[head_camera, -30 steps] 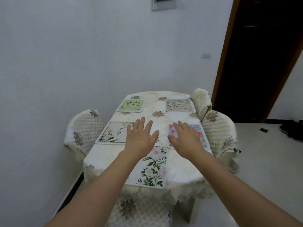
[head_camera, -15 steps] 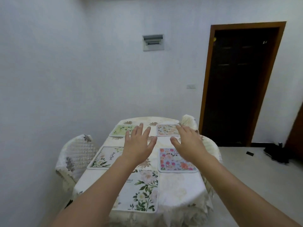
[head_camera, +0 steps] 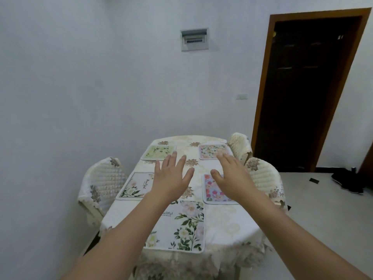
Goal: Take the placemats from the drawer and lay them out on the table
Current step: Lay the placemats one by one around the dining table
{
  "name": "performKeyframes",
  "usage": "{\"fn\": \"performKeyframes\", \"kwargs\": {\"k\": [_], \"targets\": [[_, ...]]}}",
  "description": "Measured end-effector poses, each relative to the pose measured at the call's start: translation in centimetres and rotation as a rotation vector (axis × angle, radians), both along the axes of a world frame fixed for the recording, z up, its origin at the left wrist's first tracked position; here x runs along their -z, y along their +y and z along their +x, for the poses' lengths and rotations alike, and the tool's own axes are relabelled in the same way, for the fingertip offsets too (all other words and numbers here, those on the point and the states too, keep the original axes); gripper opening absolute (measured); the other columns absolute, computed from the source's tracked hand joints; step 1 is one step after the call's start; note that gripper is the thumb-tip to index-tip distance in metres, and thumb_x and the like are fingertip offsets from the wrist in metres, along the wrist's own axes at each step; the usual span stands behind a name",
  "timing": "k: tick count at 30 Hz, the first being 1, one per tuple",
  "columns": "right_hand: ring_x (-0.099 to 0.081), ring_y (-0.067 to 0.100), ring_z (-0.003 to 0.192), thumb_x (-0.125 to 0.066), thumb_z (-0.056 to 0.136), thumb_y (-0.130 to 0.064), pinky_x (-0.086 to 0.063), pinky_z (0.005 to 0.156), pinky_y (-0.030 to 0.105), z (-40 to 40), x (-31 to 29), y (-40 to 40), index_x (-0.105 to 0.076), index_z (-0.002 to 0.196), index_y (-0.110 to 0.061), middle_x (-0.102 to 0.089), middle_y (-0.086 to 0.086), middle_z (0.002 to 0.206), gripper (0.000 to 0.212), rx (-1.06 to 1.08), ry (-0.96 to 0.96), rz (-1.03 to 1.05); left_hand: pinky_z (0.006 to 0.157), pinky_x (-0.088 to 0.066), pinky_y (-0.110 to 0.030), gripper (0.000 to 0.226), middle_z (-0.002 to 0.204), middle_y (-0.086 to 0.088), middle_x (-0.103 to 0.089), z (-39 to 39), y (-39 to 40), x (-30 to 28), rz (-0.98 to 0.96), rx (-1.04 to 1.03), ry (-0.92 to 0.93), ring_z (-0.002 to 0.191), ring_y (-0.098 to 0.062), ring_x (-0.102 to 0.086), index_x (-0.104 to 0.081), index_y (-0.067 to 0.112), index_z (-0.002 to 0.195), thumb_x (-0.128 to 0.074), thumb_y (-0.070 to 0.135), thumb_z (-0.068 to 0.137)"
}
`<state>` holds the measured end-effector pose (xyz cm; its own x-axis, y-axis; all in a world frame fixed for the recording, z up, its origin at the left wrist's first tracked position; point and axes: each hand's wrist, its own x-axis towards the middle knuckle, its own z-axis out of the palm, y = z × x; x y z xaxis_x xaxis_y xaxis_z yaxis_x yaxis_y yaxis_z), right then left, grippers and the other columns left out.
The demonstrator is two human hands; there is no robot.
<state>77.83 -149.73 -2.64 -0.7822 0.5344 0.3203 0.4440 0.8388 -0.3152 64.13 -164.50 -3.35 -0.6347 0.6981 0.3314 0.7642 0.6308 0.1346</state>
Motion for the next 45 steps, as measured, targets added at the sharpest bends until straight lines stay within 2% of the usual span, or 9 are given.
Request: {"fn": "performKeyframes", "kwargs": {"k": [8,16,20,24,31,39,45], "targets": [[-0.014,0.020,0.147,-0.036,0.099,-0.049,-0.013,0.119,0.039,2.4,1.1,6.9,-0.018,0.153,-0.021,-0.018,0.000,0.160,0.063,0.035,-0.003,0.004,0.120,-0.003,-0.051,0.062,0.163,-0.002,-0.006,2.1,7.0,0.7,-0.016,0.040,-0.011,0.150,-0.021,-0.003,-0.016,0.029,0.154,-0.018,0.058,0.099],[-0.014,0.019,0.147,-0.035,0.099,-0.049,-0.015,0.120,0.042,4.9,3.7,19.5,-0.020,0.152,-0.022,-0.019,-0.001,0.160,0.062,-0.026,-0.033,-0.002,0.119,-0.003,-0.052,0.064,0.163,-0.003,-0.007,6.7,20.5,4.3,-0.045,0.015,-0.061,0.149,-0.023,-0.006,-0.017,0.029,0.154,-0.016,0.060,0.098],[-0.017,0.020,0.147,-0.037,0.098,-0.050,-0.015,0.120,0.043,6.0,4.7,25.7,-0.022,0.152,-0.022,-0.022,0.000,0.159,0.063,-0.084,-0.073,-0.031,0.119,-0.006,-0.054,0.064,0.163,-0.004,-0.009,8.3,25.8,5.5,-0.041,-0.044,-0.088,0.149,-0.023,-0.009,-0.019,0.028,0.153,-0.017,0.060,0.098],[-0.014,0.020,0.147,-0.038,0.098,-0.050,-0.012,0.121,0.042,5.8,5.1,30.1,-0.020,0.153,-0.022,-0.020,-0.001,0.160,0.064,-0.141,-0.106,-0.051,0.119,-0.006,-0.051,0.064,0.163,-0.005,-0.008,8.5,27.8,6.4,-0.030,-0.140,-0.163,0.149,-0.023,-0.008,-0.018,0.027,0.154,-0.017,0.059,0.099],[-0.008,0.020,0.148,-0.035,0.100,-0.049,-0.012,0.120,0.041,0.2,7.7,32.7,-0.016,0.154,-0.022,-0.012,-0.001,0.162,0.064,-0.320,-0.169,-0.072,0.120,-0.004,-0.049,0.063,0.163,-0.004,-0.007,6.3,30.4,10.4,-0.071,-0.283,-0.280,0.149,-0.022,-0.007,-0.015,0.029,0.154,-0.015,0.060,0.099],[-0.006,0.019,0.149,-0.033,0.100,-0.049,-0.013,0.121,0.041,-10.5,11.8,37.2,-0.015,0.154,-0.022,-0.010,-0.002,0.162,0.063,-0.484,-0.285,-0.076,0.120,-0.001,-0.050,0.067,0.163,-0.005,-0.008,-1.7,34.6,15.3,-0.094,-0.439,-0.363,0.149,-0.023,-0.008,-0.016,0.026,0.155,-0.014,0.062,0.098],[-0.006,0.020,0.149,-0.032,0.101,-0.048,-0.013,0.121,0.042,-17.4,12.5,39.7,-0.015,0.154,-0.022,-0.010,0.000,0.162,0.061,-0.596,-0.298,-0.061,0.119,-0.005,-0.053,0.065,0.163,-0.008,-0.010,-6.6,36.5,15.7,-0.145,-0.537,-0.344,0.149,-0.026,-0.010,-0.015,0.025,0.154,-0.015,0.059,0.099]]}}
